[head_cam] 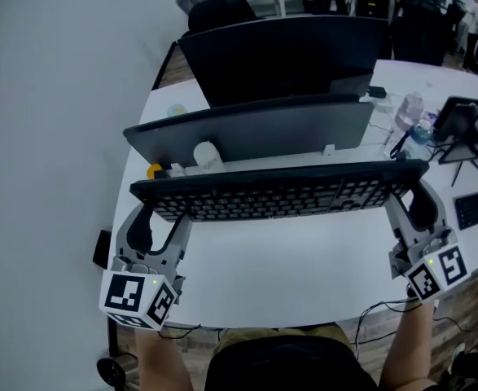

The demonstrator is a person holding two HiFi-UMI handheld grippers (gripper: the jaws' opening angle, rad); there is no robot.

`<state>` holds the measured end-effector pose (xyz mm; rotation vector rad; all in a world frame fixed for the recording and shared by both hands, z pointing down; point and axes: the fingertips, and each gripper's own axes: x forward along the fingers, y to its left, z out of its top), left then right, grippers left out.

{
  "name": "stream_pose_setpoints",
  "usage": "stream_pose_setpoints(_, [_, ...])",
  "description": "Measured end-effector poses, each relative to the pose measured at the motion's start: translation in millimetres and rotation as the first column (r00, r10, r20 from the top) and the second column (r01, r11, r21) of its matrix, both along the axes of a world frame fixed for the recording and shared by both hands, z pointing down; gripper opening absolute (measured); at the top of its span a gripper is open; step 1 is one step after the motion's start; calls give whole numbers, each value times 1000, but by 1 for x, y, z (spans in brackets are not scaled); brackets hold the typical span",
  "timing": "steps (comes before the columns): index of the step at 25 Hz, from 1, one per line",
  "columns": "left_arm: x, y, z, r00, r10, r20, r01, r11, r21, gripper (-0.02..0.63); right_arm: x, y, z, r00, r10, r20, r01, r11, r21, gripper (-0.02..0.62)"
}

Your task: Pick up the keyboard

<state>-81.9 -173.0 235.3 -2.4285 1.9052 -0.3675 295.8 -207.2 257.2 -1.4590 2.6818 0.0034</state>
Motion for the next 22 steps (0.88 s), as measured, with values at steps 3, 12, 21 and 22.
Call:
stream_pose_setpoints(3, [7,3,-23,1000,3,18,-4,999,38,291,7,4,-15,1000,9,16,-10,1000,27,232])
stream_pose_setpoints(12, [7,10,-46,1000,0,27,-4,992,128,291,8,11,-40,1000,20,23,-23,992,127,232])
stream_pose_setpoints(21, [8,13,-71,999,-10,43,1,980,198,291,8,13,-63,999,27,36,-34,978,205,232])
stream_pose_setpoints(22, [7,11,-73,999,-10,43,1,979,205,291,8,12,-66,999,29,36,-36,977,211,232])
